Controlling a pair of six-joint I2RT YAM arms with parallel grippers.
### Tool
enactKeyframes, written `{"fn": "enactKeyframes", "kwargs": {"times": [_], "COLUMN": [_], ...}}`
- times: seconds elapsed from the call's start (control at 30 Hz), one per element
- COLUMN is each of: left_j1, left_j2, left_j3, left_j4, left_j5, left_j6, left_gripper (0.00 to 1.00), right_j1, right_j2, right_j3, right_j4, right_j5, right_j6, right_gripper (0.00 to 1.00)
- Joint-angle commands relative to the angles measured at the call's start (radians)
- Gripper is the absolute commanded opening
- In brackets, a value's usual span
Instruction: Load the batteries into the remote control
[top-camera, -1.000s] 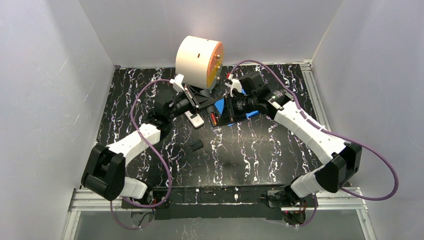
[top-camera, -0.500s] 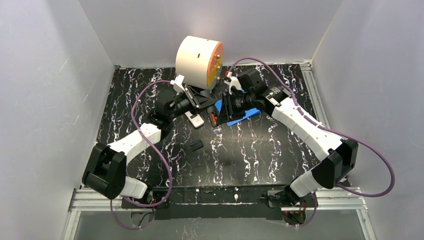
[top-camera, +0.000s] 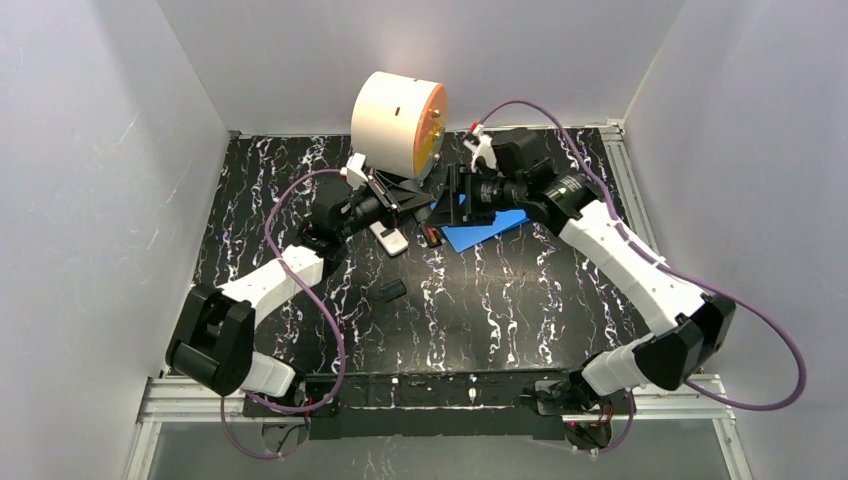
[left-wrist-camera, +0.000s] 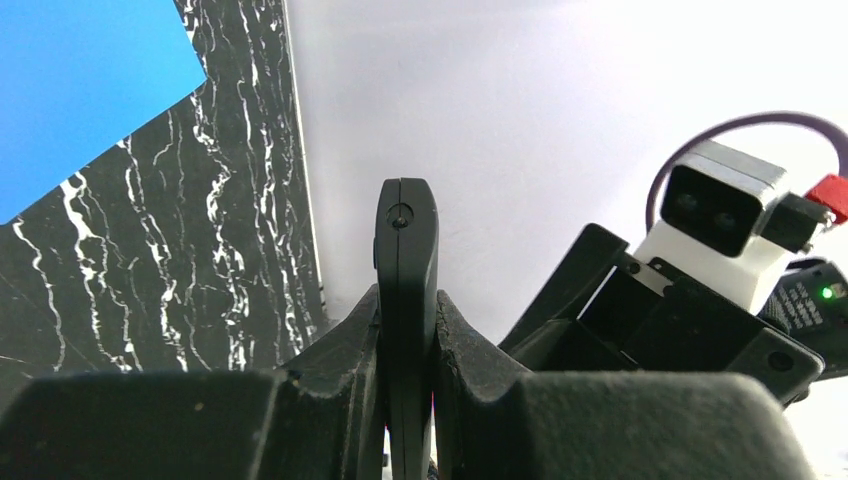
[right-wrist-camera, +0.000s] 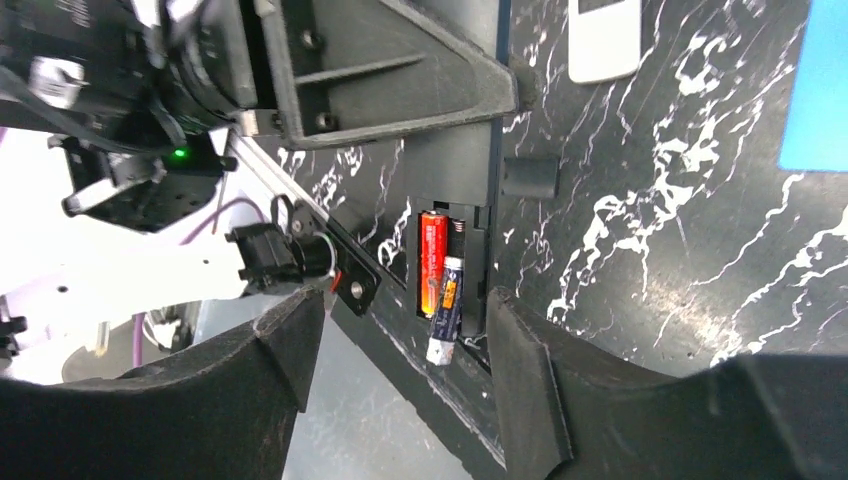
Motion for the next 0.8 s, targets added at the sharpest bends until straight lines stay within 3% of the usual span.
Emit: {"fn": "enactKeyframes", "kwargs": {"times": [0.0,0.17,0.3,0.4,0.77], "left_j1": [0.001,0.002,0.002,0.002,0.001], "left_j2": [-0.012,-0.015,-0.027,-0.016,0.028], "left_j3": [0.039,0.073,0.092,0.119,0.128], "left_j4": [0.027,0.027,0.024,0.019,0.159], "left_j5": [-0.029,-0.077,-0.141,-0.152,-0.194], "left_j6": [-0.112,-0.232,-0.356,-0.431,-0.645], "left_gripper": [0.0,0.0,0.0,0.0,0.0], "right_j1": [-0.027,-0.034,-0.034,-0.027,-0.005], "right_j2": [-0.106,-0.25,-0.362,-0.355,-0.326], "right_j3": [-0.037,-0.224,-0.462,-0.511,-0.559], "right_j4": [0.139,0.402,0.782,0.956,1.148], "right_j5": [0.04,0.136,0.217,0.227,0.278], "right_j6": [0.102,0.259,0.433,0.496,0.624], "right_gripper": [0.71,0.87,0.89,0.9,0.92]}}
